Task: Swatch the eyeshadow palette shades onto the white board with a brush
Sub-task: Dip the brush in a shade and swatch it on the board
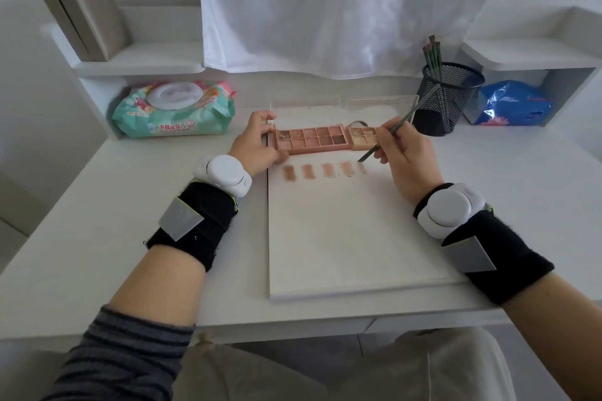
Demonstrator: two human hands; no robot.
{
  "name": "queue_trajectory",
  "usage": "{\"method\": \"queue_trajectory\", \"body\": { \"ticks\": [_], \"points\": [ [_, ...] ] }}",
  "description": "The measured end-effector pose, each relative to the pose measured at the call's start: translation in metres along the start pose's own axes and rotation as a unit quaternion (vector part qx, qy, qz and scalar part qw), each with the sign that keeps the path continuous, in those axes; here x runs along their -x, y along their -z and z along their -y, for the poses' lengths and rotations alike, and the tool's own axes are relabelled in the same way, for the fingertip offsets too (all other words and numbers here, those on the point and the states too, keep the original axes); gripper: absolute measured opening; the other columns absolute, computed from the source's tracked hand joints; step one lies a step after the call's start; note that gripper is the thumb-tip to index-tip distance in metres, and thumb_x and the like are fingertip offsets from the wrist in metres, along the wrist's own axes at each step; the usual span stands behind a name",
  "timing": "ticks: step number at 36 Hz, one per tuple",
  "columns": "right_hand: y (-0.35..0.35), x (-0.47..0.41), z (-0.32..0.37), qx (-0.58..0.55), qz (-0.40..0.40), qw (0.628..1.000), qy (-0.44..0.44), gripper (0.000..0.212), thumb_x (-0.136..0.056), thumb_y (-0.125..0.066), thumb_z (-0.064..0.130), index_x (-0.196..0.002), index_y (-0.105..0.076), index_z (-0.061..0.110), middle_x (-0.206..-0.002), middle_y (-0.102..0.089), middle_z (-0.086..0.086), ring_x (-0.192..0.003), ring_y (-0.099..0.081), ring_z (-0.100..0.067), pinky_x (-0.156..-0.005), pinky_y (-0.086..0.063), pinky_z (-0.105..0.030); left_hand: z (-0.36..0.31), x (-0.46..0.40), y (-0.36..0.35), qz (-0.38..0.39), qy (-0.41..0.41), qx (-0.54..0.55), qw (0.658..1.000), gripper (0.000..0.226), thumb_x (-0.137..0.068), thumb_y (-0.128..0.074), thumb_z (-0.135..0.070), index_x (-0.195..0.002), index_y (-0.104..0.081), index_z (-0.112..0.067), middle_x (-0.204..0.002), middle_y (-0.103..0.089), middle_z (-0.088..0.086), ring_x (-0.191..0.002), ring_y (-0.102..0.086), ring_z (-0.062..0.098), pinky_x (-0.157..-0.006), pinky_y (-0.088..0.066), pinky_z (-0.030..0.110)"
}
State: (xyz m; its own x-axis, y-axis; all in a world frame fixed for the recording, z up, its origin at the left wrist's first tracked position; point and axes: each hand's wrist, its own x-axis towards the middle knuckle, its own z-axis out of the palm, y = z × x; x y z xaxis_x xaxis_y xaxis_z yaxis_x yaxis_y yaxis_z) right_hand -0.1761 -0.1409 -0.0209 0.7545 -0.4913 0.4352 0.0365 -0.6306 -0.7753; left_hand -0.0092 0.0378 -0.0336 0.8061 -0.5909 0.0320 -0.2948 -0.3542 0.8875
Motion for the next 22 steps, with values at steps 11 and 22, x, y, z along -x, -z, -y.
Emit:
{"method": "queue_trajectory", "body": {
  "ticks": [11, 22],
  "points": [
    [0.0013, 0.0004, -0.0020, 0.017, -0.002, 1.000, -0.001, 0.020, -0.095, -0.044, 0.022, -0.076, -0.050, 0.023, -0.057, -0.051, 0.006, -0.065, -0.049, -0.011, -0.069, -0.041, -0.036, -0.0008, 0.0000, 0.0001, -0.003, -0.008, 0.002, 1.000, 0.081, -0.051, -0.061, -0.023, -0.128, -0.036, -0.020, -0.117, -0.049, -0.001, -0.112, -0.046, 0.014, -0.094, -0.029, 0.020],
    [0.0017, -0.0016, -0.0027, 0.030, 0.012, 0.999, 0.006, 0.017, -0.097, -0.043, 0.016, -0.084, -0.053, 0.011, -0.062, -0.050, 0.003, -0.067, -0.046, -0.016, -0.067, -0.039, -0.027, -0.0004, -0.0002, 0.0004, -0.004, -0.008, 0.003, 1.000, 0.079, -0.052, -0.062, -0.023, -0.127, -0.036, -0.020, -0.117, -0.050, -0.002, -0.116, -0.047, 0.017, -0.095, -0.029, 0.020]
  ]
}}
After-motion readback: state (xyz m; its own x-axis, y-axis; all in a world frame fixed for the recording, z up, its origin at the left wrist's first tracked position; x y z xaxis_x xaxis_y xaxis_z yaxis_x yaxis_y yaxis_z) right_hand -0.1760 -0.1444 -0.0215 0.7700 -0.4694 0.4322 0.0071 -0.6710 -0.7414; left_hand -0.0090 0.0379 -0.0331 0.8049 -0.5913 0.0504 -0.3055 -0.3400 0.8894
